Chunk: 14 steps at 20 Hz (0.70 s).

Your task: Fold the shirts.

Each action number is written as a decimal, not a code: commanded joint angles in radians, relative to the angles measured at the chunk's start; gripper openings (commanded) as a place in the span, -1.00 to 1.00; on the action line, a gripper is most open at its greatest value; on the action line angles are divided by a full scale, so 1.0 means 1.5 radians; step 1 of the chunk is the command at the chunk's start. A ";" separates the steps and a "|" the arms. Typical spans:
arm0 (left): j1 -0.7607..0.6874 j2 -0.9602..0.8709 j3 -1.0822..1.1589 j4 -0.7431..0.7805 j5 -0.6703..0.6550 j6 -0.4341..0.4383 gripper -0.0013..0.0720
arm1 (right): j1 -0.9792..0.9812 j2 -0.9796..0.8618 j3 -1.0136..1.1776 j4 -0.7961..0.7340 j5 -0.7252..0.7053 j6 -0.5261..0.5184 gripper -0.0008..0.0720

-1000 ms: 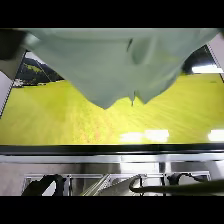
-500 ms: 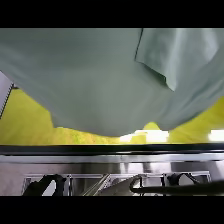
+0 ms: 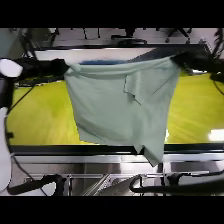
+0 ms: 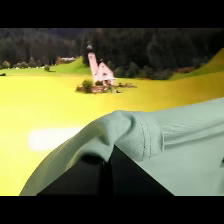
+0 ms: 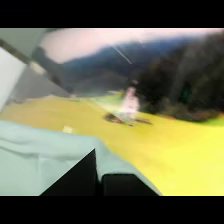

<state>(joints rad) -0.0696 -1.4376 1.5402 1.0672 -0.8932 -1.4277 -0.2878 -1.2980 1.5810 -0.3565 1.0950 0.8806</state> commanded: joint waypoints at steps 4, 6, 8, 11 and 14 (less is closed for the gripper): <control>-0.031 -0.270 0.167 0.020 0.042 0.002 -0.93 | 0.023 -0.185 -0.009 -0.029 -0.138 -0.013 -0.89; -0.032 -0.302 0.242 0.021 -0.008 0.002 -0.38 | 0.018 -0.187 -0.009 -0.035 -0.133 -0.014 -0.03; -0.012 -0.307 0.306 0.021 -0.102 0.001 0.88 | -0.012 -0.165 -0.008 -0.057 -0.092 -0.014 0.04; 0.052 -0.286 0.346 0.021 -0.269 0.001 0.88 | -0.091 -0.107 -0.009 -0.213 0.017 0.076 0.04; 0.117 -0.224 0.214 0.021 -0.349 -0.003 0.83 | -0.149 -0.088 -0.036 -0.326 0.130 0.151 0.04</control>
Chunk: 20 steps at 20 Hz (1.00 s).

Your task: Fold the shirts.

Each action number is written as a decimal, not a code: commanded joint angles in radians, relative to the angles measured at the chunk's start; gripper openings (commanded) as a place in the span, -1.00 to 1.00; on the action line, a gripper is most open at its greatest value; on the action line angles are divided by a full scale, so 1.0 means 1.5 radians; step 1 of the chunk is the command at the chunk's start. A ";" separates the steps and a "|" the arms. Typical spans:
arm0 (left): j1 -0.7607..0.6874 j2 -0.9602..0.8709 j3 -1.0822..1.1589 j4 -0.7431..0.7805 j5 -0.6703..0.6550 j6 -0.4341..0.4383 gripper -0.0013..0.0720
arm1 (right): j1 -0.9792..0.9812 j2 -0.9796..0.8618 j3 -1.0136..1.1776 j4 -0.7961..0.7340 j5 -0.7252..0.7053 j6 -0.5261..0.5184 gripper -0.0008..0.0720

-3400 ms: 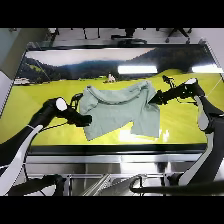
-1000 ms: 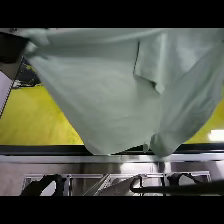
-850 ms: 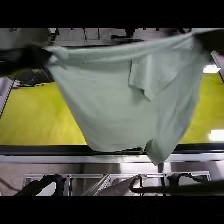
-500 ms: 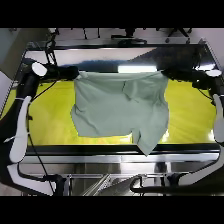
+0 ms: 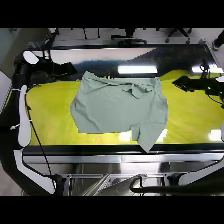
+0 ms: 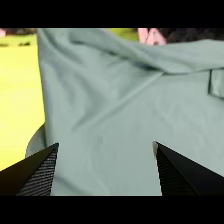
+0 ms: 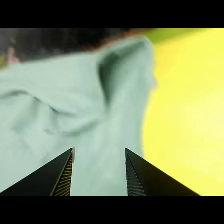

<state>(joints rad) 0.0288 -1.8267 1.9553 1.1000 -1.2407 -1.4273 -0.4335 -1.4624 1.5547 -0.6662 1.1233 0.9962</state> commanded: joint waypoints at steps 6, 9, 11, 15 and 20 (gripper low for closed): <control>0.061 0.115 -0.388 -0.002 -0.071 0.034 0.83 | -0.052 0.022 -0.173 -0.125 0.147 0.059 0.04; 0.033 0.116 -0.471 0.000 -0.035 0.040 0.83 | -0.032 0.022 -0.224 -0.124 0.140 0.048 0.04; 0.024 0.116 -0.510 -0.001 -0.009 0.040 0.83 | -0.014 0.022 -0.246 -0.124 0.130 0.037 0.04; 0.013 0.116 -0.548 -0.031 0.025 0.045 0.82 | 0.035 0.022 -0.255 -0.122 0.118 0.033 0.02; -0.037 0.117 -0.539 -0.055 0.047 0.068 -0.93 | 0.083 0.030 -0.251 -0.050 0.149 0.014 -0.92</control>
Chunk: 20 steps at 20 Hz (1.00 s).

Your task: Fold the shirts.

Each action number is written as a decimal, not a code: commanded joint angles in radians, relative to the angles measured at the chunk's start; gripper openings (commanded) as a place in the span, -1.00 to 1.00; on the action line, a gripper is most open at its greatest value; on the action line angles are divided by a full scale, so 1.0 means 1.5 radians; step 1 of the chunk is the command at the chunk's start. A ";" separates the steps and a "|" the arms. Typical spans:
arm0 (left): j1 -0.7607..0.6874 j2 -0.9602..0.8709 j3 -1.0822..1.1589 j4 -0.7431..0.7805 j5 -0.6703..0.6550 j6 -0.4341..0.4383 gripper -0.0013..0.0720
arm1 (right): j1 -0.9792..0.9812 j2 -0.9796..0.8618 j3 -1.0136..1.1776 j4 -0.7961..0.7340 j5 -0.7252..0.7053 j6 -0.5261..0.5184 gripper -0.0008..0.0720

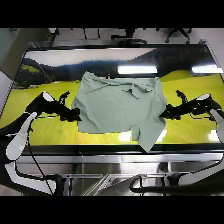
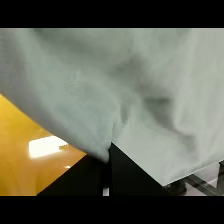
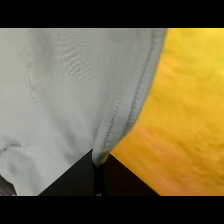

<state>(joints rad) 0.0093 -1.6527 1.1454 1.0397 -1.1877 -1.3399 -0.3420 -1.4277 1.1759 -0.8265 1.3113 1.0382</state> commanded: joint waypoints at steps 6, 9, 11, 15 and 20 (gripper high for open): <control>-0.013 0.168 0.194 -0.013 -0.104 -0.003 -0.93 | -0.018 0.155 0.172 0.199 0.091 -0.014 -0.93; 0.018 0.296 0.352 -0.013 -0.133 -0.028 -0.93 | -0.067 0.259 0.314 0.326 0.069 -0.013 -0.93; 0.034 0.371 0.443 -0.013 -0.131 -0.043 -0.93 | -0.095 0.329 0.400 0.345 0.027 -0.013 -0.93; 0.067 0.485 0.562 -0.002 -0.124 -0.044 -0.93 | -0.145 0.453 0.490 0.289 -0.073 -0.012 -0.93; 0.124 0.564 0.560 0.081 -0.091 -0.044 -0.93 | -0.159 0.491 0.497 0.209 -0.073 0.000 -0.93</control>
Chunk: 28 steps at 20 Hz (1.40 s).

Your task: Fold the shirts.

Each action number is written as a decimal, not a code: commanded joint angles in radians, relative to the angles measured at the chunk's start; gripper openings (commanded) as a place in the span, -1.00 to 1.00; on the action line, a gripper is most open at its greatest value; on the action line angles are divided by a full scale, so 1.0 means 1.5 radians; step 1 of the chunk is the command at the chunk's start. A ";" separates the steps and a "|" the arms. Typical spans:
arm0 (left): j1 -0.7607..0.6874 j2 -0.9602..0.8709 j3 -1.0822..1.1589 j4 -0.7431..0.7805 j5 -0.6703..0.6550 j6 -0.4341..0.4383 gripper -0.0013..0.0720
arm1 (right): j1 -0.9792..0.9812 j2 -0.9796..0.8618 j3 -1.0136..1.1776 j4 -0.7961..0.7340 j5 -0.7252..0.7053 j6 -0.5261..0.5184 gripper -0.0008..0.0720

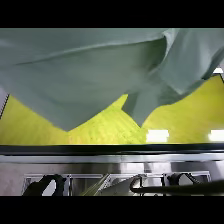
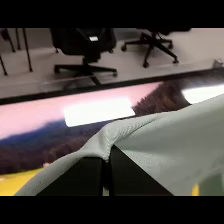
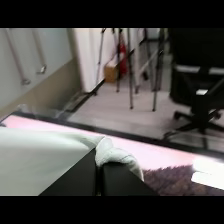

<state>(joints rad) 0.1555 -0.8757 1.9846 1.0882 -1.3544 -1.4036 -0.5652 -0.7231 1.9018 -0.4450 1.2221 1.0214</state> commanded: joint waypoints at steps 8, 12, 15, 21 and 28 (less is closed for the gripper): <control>0.027 -0.130 -0.215 -0.135 0.021 0.082 -0.93 | 0.116 -0.217 -0.078 0.035 0.131 -0.020 -0.92; 0.027 -0.311 -0.319 -0.145 0.089 0.147 -0.93 | 0.230 -0.392 -0.154 -0.120 0.029 -0.033 -0.93; 0.027 -0.472 -0.336 -0.145 0.169 0.188 -0.93 | 0.244 -0.527 -0.152 -0.125 -0.076 -0.033 -0.93; 0.028 -0.720 -0.142 -0.143 0.188 0.198 -0.93 | 0.238 -0.627 -0.151 -0.123 -0.205 -0.061 -0.93; 0.006 -0.852 0.036 -0.096 0.150 0.197 -0.93 | 0.237 -0.631 -0.152 -0.127 -0.211 -0.091 -0.93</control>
<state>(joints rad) 0.1799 -2.0769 1.9480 0.8913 -1.0943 -1.1091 -0.2134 -1.6604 1.6749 -0.6300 0.9222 0.9062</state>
